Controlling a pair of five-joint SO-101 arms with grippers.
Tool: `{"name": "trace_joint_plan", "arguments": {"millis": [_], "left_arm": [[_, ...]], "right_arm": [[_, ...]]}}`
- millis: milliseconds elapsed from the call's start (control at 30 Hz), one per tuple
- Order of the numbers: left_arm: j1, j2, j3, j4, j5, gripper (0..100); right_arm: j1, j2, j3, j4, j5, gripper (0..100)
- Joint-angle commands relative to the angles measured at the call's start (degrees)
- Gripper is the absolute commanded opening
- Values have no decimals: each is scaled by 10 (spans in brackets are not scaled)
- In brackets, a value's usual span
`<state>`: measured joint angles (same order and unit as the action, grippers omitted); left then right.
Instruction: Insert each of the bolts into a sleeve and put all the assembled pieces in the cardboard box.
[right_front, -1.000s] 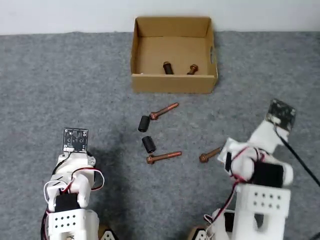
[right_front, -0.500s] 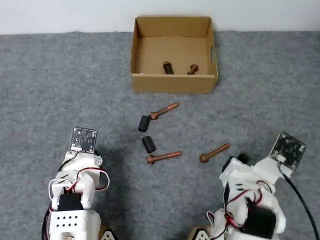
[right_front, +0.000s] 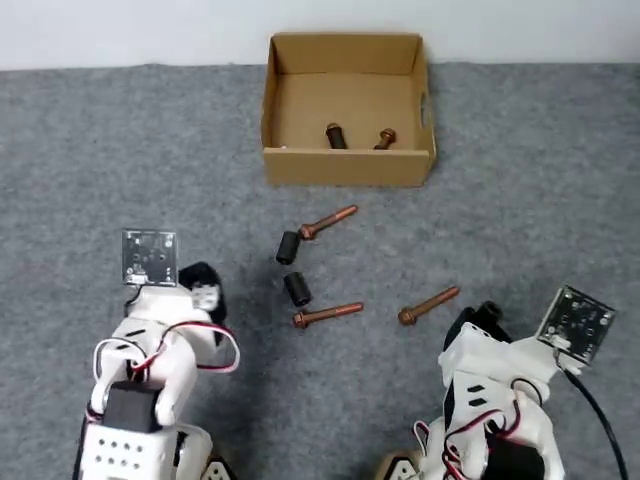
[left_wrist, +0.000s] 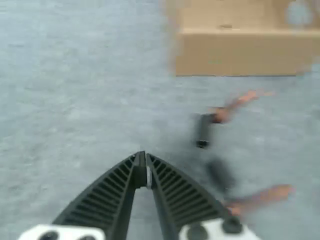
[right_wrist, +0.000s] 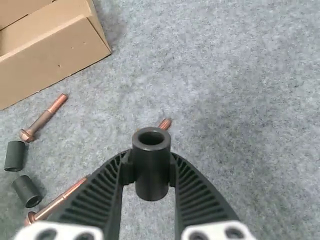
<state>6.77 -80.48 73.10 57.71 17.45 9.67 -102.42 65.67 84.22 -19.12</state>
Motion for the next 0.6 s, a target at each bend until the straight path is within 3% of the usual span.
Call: {"name": "trace_joint_plan", "arguments": {"millis": [0,200,367,567], "left_arm": [[64,34,-90,72,76,7],[87,204,-186,149,163,7],[88,347,-271,158,296,7],[124,481,-350,178,348,7]], "right_arm": [[4,-1,-4,-2,4,8],[2,-2,-4,-2,4,8],[5,-2,-4,-2,4,8],[6,-2,-4,-2,4,8]]}}
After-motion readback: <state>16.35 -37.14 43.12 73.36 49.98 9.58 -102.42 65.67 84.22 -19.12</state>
